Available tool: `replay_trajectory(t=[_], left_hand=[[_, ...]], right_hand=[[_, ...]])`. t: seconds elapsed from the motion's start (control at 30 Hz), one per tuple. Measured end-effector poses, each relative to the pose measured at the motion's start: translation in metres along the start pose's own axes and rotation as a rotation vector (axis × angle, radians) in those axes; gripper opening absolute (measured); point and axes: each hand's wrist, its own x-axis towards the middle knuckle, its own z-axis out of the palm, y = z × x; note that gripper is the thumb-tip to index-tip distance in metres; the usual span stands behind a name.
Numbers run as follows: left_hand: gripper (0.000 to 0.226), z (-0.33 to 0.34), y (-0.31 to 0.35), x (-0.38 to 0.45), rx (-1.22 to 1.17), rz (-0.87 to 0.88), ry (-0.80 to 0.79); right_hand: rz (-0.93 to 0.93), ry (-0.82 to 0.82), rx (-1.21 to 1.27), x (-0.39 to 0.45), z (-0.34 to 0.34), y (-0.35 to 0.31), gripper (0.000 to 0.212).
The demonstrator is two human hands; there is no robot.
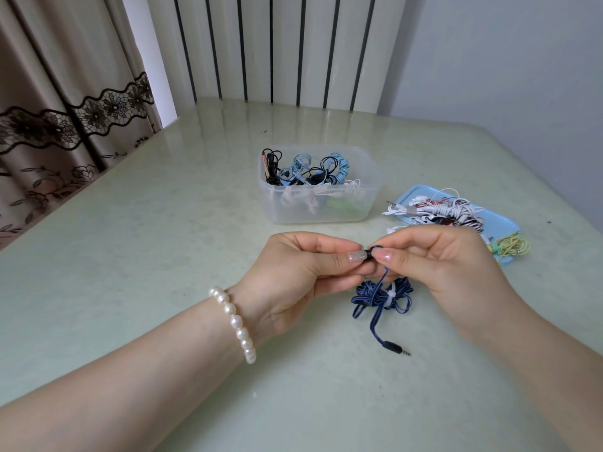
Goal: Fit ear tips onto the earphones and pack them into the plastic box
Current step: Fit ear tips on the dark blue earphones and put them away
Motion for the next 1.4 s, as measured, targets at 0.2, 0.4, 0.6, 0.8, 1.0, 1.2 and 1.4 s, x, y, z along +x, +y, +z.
replay_trajectory(t=[0.2, 0.4, 0.6, 0.8, 1.0, 1.2, 1.4], left_hand=[[0.021, 0.000, 0.001, -0.001, 0.000, 0.004, -0.009], [0.018, 0.000, 0.001, -0.002, 0.012, 0.008, -0.013], [0.009, 0.000, 0.002, -0.003, -0.014, -0.011, -0.025], [0.009, 0.001, 0.003, -0.004, -0.011, -0.009, -0.035], [0.008, 0.001, 0.003, -0.004, -0.026, -0.011, -0.023], [0.010, 0.003, 0.003, -0.006, -0.035, 0.013, -0.006], [0.014, 0.005, 0.003, -0.008, -0.068, 0.005, -0.025]], right_hand=[[0.017, 0.035, -0.019, 0.000, 0.001, -0.001, 0.011], [0.021, 0.045, -0.029, 0.000, 0.001, -0.001, 0.011], [0.029, 0.054, -0.009, 0.001, 0.001, -0.001, 0.011], [0.049, 0.063, 0.026, 0.002, 0.001, 0.001, 0.011], [0.041, 0.093, 0.022, 0.002, 0.004, 0.001, 0.011], [-0.058, 0.153, -0.029, 0.000, 0.007, 0.004, 0.013], [-0.169, 0.258, -0.077, -0.002, 0.013, 0.007, 0.024]])
